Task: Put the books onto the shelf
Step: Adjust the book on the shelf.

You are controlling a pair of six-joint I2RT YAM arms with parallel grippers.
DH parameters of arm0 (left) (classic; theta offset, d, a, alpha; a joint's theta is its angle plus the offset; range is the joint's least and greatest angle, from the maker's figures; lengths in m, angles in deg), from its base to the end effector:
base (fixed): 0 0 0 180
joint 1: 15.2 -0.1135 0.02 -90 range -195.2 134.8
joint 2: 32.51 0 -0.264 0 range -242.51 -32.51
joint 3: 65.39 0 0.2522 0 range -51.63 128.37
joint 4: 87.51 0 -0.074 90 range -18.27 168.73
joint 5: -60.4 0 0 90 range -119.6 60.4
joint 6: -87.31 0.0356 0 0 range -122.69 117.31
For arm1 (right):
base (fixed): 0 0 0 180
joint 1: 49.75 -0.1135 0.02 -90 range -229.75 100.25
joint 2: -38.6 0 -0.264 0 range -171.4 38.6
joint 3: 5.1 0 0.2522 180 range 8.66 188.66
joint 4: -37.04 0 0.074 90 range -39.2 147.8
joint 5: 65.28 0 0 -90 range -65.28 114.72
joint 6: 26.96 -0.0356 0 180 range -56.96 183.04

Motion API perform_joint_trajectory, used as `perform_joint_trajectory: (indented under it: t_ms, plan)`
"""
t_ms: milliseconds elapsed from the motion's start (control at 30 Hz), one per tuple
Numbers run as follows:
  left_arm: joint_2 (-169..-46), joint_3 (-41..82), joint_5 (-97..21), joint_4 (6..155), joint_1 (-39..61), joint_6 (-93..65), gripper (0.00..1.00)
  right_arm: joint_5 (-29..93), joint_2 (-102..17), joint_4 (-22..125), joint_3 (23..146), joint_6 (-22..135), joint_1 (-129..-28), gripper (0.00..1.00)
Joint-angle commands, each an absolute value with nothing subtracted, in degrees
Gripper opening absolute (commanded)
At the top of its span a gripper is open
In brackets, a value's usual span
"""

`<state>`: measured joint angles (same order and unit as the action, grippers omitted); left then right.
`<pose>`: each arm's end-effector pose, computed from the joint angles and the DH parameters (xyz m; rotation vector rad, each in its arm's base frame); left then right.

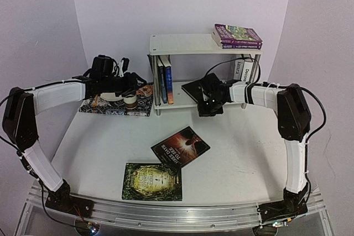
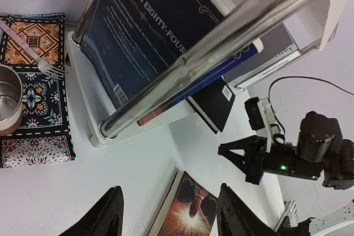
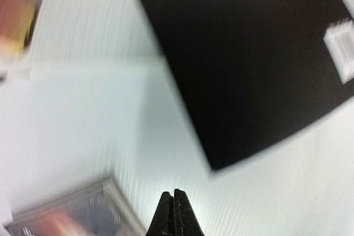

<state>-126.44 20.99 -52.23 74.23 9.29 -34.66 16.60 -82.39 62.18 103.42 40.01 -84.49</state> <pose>0.3441 -0.1718 0.2972 0.1272 2.1337 -1.0031 0.4045 0.2744 0.2187 -0.1512 2.2436 0.3944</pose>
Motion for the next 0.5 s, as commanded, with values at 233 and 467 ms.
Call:
perform_joint_trajectory:
  t_ms: [233,467]
  plan:
    - [-127.6,21.4,-48.1,78.4,12.7,-24.6,0.63,18.4,-66.6,67.1,95.5,44.1,-84.4,0.48]
    - [-126.4,19.7,-46.1,80.6,12.7,-27.1,0.67,24.1,-64.6,54.5,86.8,24.4,-80.4,0.95]
